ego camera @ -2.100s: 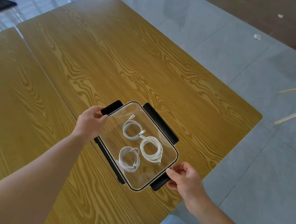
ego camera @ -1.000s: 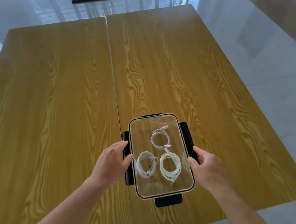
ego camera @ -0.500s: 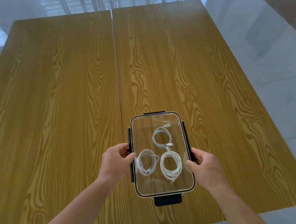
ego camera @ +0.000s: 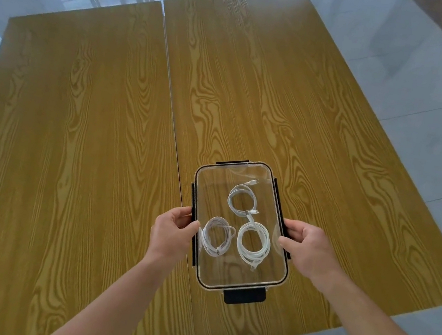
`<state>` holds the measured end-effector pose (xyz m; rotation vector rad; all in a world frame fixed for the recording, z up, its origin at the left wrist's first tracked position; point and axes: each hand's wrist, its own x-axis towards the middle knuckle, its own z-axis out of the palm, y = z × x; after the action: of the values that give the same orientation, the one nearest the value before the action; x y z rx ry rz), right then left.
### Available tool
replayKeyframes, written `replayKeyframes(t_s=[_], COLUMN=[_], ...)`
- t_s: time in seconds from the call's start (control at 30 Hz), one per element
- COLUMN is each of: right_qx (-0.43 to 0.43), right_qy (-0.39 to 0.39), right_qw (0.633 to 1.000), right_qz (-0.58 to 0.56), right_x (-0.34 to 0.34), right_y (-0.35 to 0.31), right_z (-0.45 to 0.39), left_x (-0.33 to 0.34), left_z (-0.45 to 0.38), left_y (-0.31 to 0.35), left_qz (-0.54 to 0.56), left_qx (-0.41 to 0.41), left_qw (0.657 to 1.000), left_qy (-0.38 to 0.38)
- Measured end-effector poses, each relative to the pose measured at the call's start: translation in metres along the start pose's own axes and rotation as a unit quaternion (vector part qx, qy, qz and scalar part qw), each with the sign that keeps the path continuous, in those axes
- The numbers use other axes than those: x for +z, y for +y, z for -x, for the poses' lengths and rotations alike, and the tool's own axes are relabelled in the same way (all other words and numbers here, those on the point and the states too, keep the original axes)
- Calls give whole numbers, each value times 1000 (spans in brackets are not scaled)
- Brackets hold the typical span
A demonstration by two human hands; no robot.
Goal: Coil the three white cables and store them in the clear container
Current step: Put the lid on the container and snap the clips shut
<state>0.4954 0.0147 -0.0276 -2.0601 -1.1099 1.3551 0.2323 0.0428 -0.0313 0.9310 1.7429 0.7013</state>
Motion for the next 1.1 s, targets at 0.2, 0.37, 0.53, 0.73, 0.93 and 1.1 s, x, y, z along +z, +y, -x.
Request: replayKeyframes(t_s=[0.2, 0.37, 0.53, 0.73, 0.93, 1.1], right_qx=[-6, -33, -69, -127, -195, -179], right_qy=[-11, -15, -5, 25, -24, -68], right_qw=[1000, 998, 993, 972, 955, 964], right_qz=[10, 55, 98, 194, 221, 182], right_x=[0, -6, -5, 0, 8, 11], right_y=[2, -4, -31, -69, -98, -106], right_z=[-3, -7, -31, -65, -94, -113], left_x=[-4, -7, -10, -3, 7, 7], left_z=[3, 18, 37, 52, 55, 49], left_y=[0, -3, -8, -26, -49, -62], left_qz=[-4, -58, -226, -311, -395, -422], left_qx=[20, 81, 235, 327, 401, 443], left_qw=[1000, 995, 944, 881, 801, 767], left_qy=[-1, -16, -59, -145, -206, -195])
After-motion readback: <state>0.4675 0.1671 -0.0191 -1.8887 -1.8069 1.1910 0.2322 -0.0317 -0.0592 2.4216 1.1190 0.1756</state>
